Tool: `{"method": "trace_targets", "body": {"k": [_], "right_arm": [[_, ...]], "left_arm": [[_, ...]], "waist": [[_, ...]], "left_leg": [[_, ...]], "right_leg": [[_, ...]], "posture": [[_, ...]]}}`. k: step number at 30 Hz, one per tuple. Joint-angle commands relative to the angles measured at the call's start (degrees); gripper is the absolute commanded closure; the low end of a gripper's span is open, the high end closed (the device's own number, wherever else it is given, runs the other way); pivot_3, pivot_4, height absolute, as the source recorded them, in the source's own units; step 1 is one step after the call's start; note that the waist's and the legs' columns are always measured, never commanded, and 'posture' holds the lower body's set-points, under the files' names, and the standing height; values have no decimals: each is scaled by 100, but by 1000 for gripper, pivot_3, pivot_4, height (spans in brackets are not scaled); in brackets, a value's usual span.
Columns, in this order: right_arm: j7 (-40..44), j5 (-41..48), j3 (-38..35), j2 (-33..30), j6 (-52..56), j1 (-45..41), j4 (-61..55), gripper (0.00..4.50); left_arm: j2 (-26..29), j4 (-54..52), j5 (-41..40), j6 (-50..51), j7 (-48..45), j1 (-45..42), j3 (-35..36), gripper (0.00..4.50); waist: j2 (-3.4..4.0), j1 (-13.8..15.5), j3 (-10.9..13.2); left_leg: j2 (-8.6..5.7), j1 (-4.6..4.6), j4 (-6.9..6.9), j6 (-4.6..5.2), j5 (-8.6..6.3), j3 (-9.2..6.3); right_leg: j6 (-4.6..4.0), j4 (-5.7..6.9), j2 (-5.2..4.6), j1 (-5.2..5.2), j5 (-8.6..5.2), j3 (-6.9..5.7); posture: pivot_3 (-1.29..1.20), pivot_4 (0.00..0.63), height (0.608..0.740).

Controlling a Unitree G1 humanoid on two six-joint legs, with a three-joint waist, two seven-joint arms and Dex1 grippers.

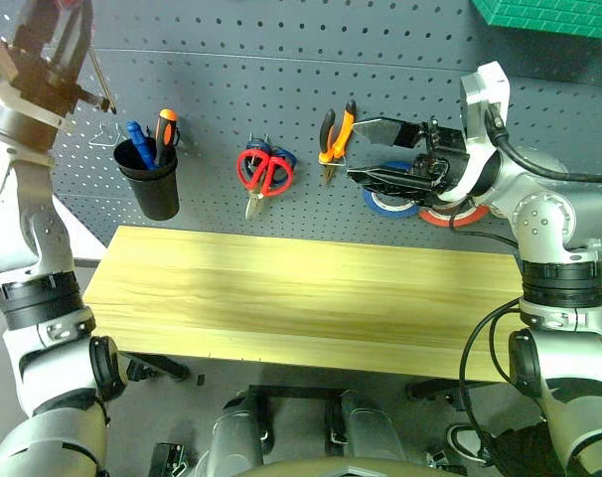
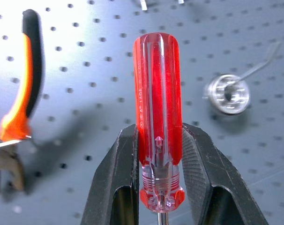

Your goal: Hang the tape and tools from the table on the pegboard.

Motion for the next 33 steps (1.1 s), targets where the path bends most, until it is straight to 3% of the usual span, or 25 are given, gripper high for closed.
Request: {"method": "trace_targets", "body": {"k": [1,5,18,19,28,33], "right_arm": [[-21,60,-110,-66,-103,-64,-180,0],[-43,29,-116,-133,-113,-24,-215,0],[-157,-35,-58,-252,-143,108,-340,0],[-158,-45,-52,-263,-149,107,-341,0],[-120,-147,-82,-346,-193,119,-228,0],[-58,-109,-93,-438,-73,146,-212,0]], "left_arm": [[33,302,142,-291,189,-167,-43,3602],[-81,450,130,-237,311,54,-98,3602],[-238,-504,182,1148,1036,1029,-343,3602],[-256,-546,120,1228,1014,1055,-347,2891],[-43,-805,-114,1377,879,1209,-96,29],[250,-1314,-762,1534,81,1689,98,29]], "waist": [[1,-9,-2],[0,-13,-2],[0,-29,-2],[0,-29,-2],[0,-47,-3],[1,-141,-3]], "left_leg": [[0,0,1,0,0,0],[0,1,4,1,0,0],[2,2,13,1,0,-3],[2,3,13,1,0,-3],[2,5,16,1,0,-3],[3,10,16,0,1,-3]], "right_leg": [[0,0,0,0,0,0],[1,5,0,0,0,1],[1,17,-1,0,-1,2],[1,17,-1,0,-1,3],[1,21,-2,1,-1,3],[0,29,-2,2,-2,3]], "posture": [[-30,51,730],[-42,62,730],[-63,81,730],[-62,81,730],[-60,81,730],[-54,83,730]]}}
